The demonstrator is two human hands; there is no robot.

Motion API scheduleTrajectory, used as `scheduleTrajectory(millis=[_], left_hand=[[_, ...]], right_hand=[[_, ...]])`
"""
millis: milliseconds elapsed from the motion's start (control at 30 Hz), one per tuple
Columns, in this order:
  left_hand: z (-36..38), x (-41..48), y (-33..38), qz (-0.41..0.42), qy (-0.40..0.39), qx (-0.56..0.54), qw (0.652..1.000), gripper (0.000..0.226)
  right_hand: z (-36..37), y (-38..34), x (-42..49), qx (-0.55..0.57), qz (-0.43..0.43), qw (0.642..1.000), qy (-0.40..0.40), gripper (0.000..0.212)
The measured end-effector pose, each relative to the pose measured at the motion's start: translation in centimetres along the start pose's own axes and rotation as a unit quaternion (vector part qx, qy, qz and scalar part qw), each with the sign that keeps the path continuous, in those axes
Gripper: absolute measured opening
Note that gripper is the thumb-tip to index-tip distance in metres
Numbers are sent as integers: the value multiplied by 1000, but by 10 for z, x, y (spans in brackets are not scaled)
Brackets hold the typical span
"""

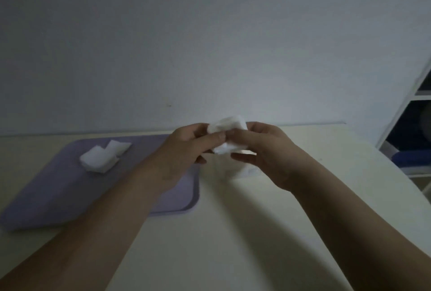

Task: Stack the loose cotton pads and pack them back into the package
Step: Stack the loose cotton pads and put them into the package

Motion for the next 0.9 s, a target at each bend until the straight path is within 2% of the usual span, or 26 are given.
scheduleTrajectory(millis=[100,167,267,333,400,533,700,800,900], left_hand=[[22,20,13,28,48,19,998,26],[34,34,20,79,63,140,985,14],[69,51,12,153,-26,374,914,24],[82,60,-6,139,-76,454,877,33],[82,64,-17,109,-94,471,870,30],[80,60,-15,128,-93,472,867,34],[58,53,-22,103,-67,413,902,29],[56,50,-19,117,-59,397,909,19],[58,47,-15,147,-44,398,904,21]], right_hand=[[-58,-6,-3,-1,-13,989,147,43],[-89,-8,-4,-77,-20,973,216,49],[-102,-1,1,-169,6,961,218,48],[-105,4,6,-219,28,951,216,42],[-104,8,13,-255,51,944,203,43],[-99,7,19,-333,85,923,173,48],[-91,0,15,-382,99,910,125,42],[-79,-5,19,-467,120,871,92,43],[-72,-9,28,-535,128,830,91,37]])
Point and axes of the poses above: each hand's wrist, its own x-axis towards the middle knuckle, its own z-axis out of the palm, y = z × x, the point moved 9 cm from there along x, towards the middle knuckle, and after that the axes turned 1 degree about -y, right-handed, at the moved point
